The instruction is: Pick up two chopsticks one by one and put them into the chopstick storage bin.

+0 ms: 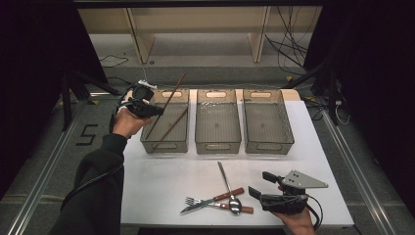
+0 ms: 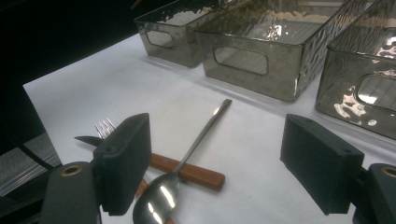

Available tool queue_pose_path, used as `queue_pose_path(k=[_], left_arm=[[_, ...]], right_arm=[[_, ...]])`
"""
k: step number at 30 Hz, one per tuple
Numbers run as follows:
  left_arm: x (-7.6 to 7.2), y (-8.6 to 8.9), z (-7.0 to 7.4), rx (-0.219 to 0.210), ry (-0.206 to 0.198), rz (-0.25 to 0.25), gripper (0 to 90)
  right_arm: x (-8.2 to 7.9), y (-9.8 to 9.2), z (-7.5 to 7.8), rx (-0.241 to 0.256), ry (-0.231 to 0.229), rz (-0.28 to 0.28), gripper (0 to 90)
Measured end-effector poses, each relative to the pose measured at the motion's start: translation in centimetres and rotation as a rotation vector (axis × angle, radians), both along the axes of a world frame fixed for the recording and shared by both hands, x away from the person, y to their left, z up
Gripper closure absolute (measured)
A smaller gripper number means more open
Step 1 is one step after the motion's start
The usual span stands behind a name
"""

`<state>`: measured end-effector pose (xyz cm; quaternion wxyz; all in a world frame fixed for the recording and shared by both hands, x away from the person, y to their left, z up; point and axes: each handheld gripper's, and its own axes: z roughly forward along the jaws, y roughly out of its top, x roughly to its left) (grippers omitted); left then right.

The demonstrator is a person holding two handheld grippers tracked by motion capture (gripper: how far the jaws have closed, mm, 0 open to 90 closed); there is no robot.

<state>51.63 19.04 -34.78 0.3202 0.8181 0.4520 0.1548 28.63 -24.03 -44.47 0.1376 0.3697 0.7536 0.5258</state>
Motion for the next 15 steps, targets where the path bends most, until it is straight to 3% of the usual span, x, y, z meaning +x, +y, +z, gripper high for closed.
queue_pose_path(k=[15], left_arm=[[1.9, 0.7, -2.6, 0.014, 0.021, 0.072, 84.9]], right_arm=[[0.0, 0.0, 0.0, 0.002, 0.001, 0.002, 25.2]])
